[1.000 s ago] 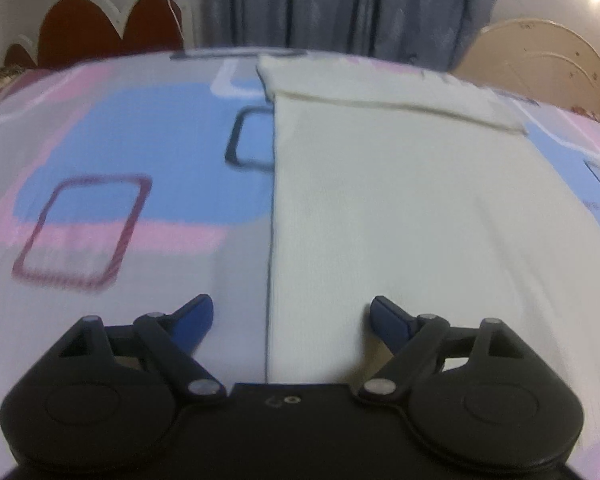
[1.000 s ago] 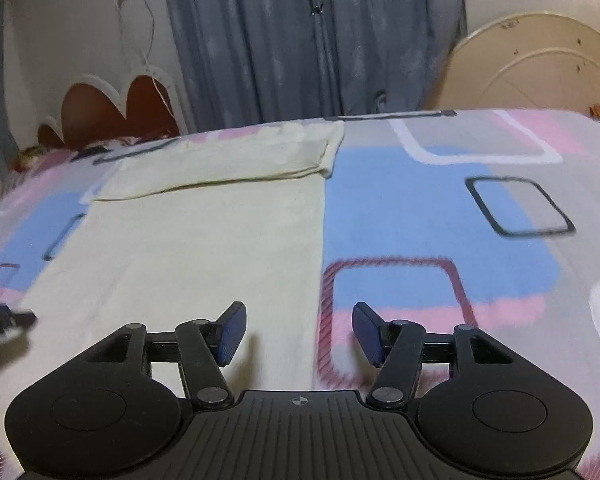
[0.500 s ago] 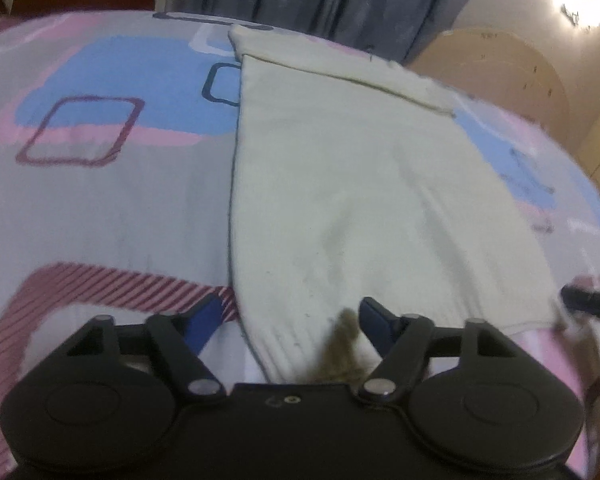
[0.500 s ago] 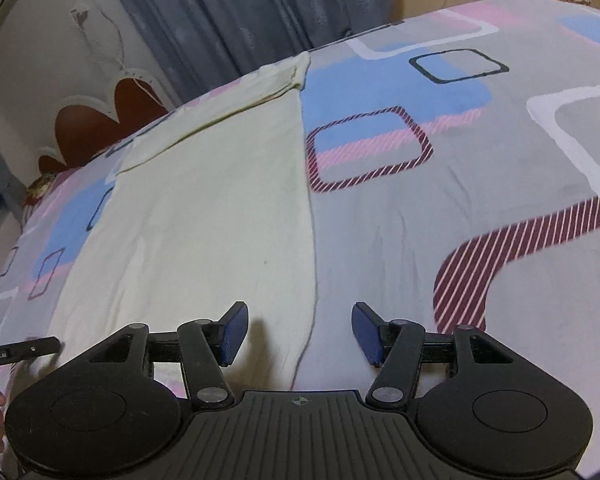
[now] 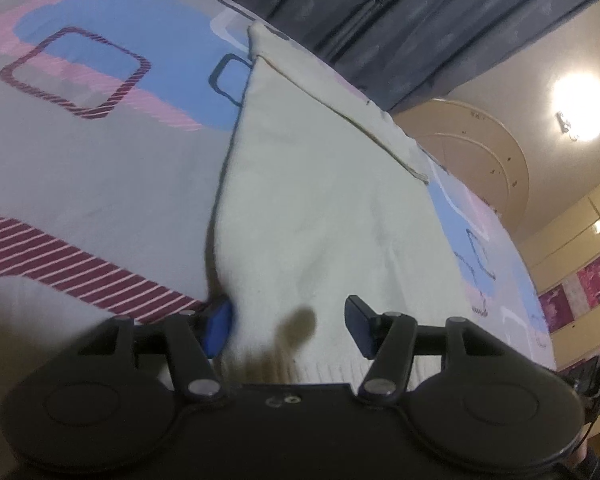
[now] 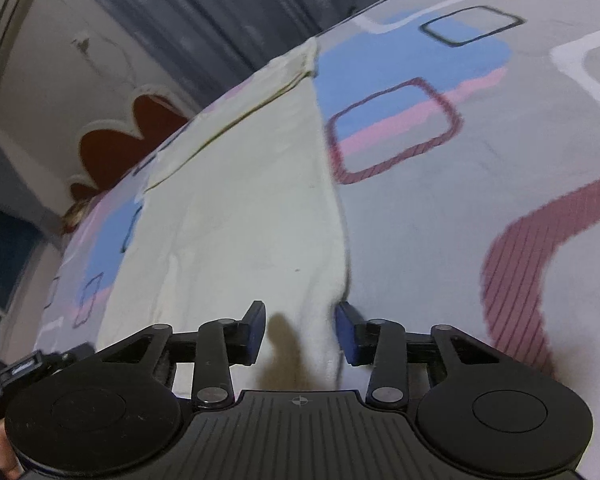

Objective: Fold small clothes

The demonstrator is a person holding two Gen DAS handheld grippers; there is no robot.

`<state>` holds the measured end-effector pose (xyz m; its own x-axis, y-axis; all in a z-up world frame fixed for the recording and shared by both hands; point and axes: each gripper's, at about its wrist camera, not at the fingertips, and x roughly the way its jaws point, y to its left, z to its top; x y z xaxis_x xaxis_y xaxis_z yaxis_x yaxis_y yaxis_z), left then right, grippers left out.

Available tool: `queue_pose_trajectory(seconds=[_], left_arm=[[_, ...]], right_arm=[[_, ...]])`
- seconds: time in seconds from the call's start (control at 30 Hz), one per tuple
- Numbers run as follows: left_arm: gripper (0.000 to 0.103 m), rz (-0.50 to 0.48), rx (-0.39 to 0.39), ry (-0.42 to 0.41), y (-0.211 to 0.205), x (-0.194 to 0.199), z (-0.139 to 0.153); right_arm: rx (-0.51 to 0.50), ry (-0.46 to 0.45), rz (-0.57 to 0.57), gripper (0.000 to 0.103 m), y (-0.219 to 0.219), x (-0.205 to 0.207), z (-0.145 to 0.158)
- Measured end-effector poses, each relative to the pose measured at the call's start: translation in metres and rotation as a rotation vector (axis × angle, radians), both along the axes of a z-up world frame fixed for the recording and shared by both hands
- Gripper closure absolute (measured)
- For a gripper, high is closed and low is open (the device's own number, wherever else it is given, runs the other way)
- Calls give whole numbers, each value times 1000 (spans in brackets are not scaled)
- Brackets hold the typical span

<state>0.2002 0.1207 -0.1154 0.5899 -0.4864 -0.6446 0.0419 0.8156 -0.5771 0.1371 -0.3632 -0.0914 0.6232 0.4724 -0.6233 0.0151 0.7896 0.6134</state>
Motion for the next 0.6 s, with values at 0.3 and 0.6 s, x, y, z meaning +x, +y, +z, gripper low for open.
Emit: queue_pose_trajectory(seconds=[0.3,0.6], left_arm=[[57,-13,26,-26,15,-15,2],[57,8,-31,-44,5,-6,0]], right_arm=[[24,-22,12,74,0,-6,4],[106,2,-143,74,-18,1,-3]])
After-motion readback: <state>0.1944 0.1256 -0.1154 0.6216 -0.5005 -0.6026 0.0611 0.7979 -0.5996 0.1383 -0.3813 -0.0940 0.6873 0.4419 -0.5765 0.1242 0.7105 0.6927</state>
